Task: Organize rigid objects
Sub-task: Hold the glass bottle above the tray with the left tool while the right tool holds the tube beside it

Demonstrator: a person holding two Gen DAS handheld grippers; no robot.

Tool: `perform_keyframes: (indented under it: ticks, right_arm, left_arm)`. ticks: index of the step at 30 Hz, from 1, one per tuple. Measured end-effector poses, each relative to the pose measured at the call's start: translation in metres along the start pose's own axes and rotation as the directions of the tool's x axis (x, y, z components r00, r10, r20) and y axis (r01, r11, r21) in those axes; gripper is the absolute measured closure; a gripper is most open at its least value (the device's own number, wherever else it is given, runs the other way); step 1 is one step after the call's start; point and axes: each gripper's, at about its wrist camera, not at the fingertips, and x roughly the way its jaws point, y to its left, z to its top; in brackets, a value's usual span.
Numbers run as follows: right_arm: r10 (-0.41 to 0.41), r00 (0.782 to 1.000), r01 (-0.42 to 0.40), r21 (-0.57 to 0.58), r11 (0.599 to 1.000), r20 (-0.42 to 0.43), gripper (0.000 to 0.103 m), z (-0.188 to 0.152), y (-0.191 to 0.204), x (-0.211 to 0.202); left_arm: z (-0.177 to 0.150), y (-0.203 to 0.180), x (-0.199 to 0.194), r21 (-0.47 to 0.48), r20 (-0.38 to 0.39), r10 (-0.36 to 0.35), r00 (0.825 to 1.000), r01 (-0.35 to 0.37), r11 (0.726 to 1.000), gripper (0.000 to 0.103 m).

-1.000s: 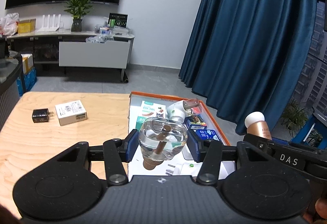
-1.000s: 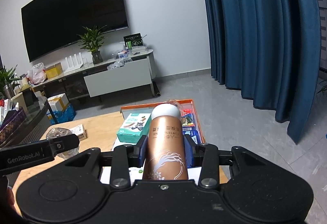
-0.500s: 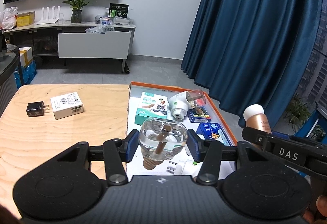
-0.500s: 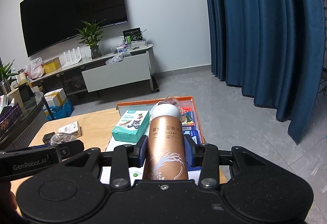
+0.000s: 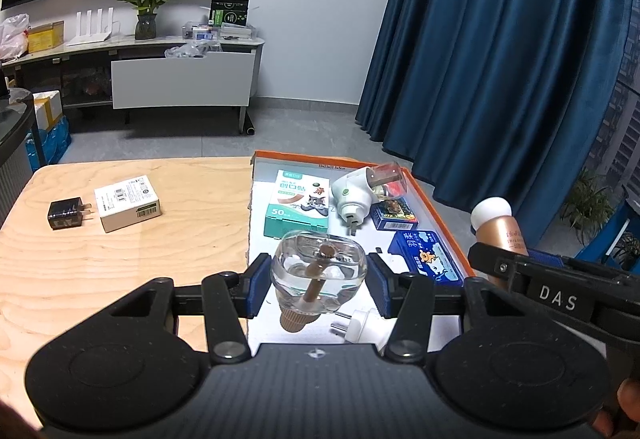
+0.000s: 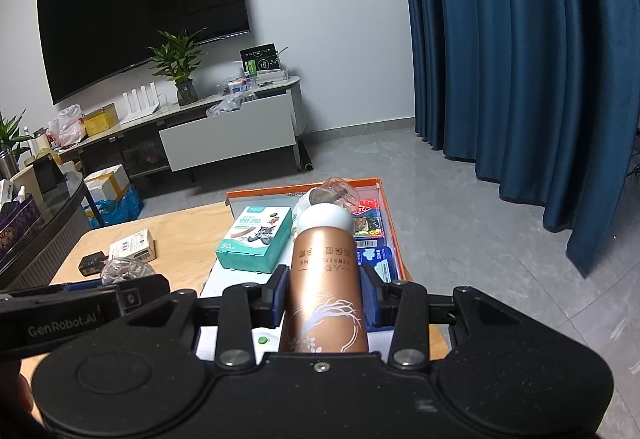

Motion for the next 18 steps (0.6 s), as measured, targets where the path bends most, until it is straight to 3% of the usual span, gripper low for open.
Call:
perform_keyframes:
  ticks: [18]
  right_arm:
    - [-0.006, 0.999, 0.006, -0.001, 1.000, -0.048, 0.057, 0.000, 0.001, 0.023]
  left_arm:
    - [0.002, 0.002, 0.017, 0.000, -0.031, 0.001, 1.000, -0.001, 1.000, 0.051]
